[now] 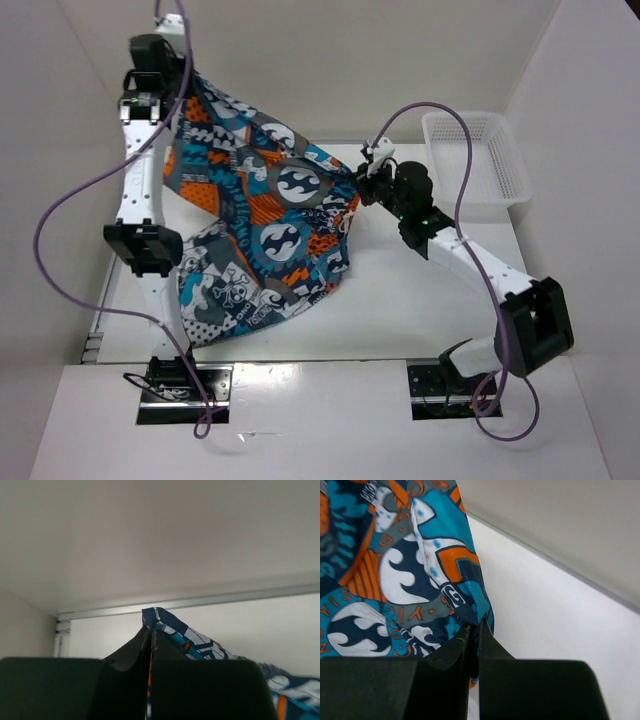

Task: Fold and stack the shorts
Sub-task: Flatten the shorts out, then fold the shorts

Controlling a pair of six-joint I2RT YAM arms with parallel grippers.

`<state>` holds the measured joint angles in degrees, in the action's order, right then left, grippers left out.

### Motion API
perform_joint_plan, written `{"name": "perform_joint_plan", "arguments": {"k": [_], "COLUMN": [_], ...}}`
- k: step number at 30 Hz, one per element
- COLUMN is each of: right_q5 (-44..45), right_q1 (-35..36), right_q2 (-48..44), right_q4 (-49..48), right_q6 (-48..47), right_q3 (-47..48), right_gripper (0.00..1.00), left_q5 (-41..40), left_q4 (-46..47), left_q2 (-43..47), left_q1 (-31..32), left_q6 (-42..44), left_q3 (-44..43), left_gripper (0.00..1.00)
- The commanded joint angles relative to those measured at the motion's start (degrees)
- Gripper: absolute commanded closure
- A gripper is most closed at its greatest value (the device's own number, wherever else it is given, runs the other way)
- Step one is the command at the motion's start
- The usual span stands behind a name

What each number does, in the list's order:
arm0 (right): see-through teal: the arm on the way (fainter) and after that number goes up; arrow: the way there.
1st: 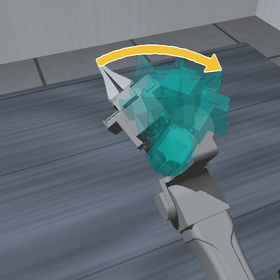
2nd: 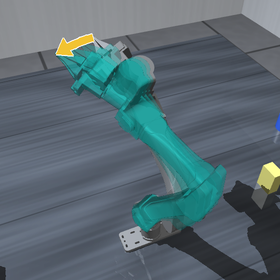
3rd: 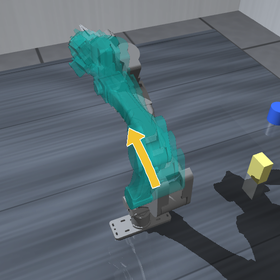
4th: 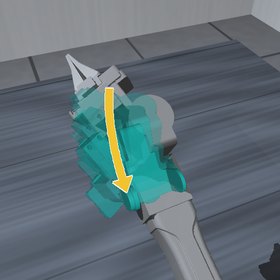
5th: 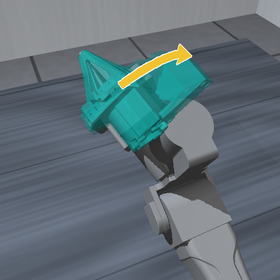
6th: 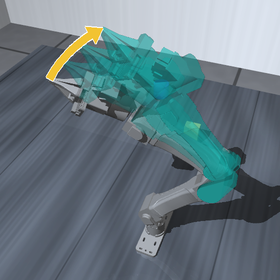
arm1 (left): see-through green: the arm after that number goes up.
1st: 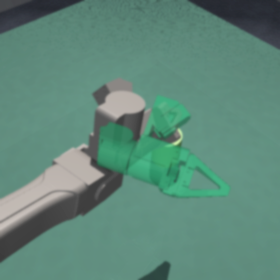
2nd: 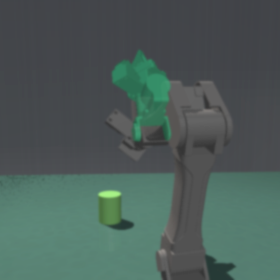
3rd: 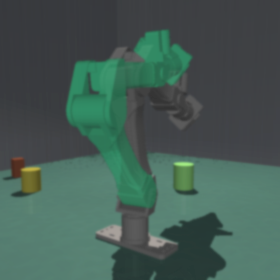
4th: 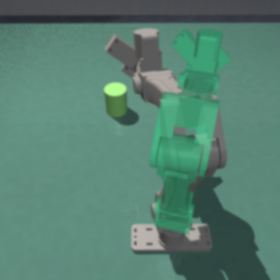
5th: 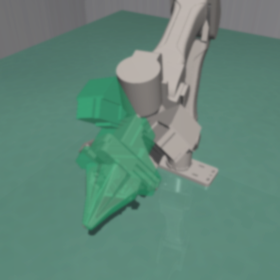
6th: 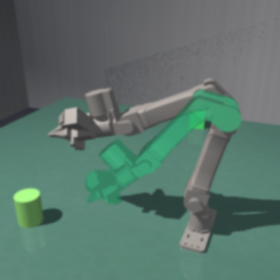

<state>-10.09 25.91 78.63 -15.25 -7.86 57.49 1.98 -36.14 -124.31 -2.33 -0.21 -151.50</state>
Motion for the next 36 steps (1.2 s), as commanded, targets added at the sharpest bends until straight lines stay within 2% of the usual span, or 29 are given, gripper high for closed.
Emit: {"name": "perform_joint_plan", "arguments": {"k": [1,6,11,12,16,17,19,20,23,25,29,36], "right_q5": [9.46,19.30,17.83,13.91,4.14,2.46,-4.74,-7.55,-15.38,-18.64,-18.65,-19.27], "right_q1": [-1.56,-3.50,-5.60,-5.61,-5.61,-5.61,-5.61,-5.61,-5.61,-5.61,-5.61,-4.55], "right_q2": [2.57,6.35,7.68,7.68,5.32,4.52,1.62,0.74,-1.89,-2.95,-5.67,-7.52], "right_q4": [-4.25,-8.30,-10.07,-10.07,-2.35,1.76,7.92,15.43,27.41,31.57,35.63,46.07], "right_q6": [-1.90,-5.41,-12.08,-17.31,-24.30,-25.27,-30.44,-32.38,-34.94,-37.05,-40.47,-48.65], "right_q3": [0.07,-0.63,-0.10,-0.10,-0.10,-0.10,0.51,1.04,1.04,0.43,-0.89,-1.42], "right_gripper": [1.00,1.00,1.00,1.00,1.00,1.00,1.00,1.00,1.00,1.00,1.00,1.00], "left_q5": [-1.44,-3.03,-1.81,-1.19,-1.19,-1.19,-1.80,-1.80,-1.80,-3.64,-5.31,-5.32], "left_q4": [2.74,3.36,0.81,-0.50,-3.84,-3.85,-4.46,-4.47,-4.47,-4.47,-4.47,-6.31], "left_q2": [-3.90,-7.69,-6.74,-5.25,1.77,3.62,10.47,15.45,24.69,28.67,38.06,46.87], "left_q1": [3.46,5.14,5.14,5.14,5.14,5.14,5.14,5.14,5.14,5.14,4.61,3.38], "left_q6": [0.21,0.21,0.21,0.21,0.21,0.21,0.21,0.21,0.21,0.21,0.21,0.21], "left_q3": [-6.77,-9.69,-6.62,-5.57,6.01,13.70,22.87,32.31,44.85,54.23,65.26,78.97], "left_gripper": [1.00,1.00,1.00,1.00,1.00,1.00,1.00,1.00,1.00,1.00,1.00,1.00]}}
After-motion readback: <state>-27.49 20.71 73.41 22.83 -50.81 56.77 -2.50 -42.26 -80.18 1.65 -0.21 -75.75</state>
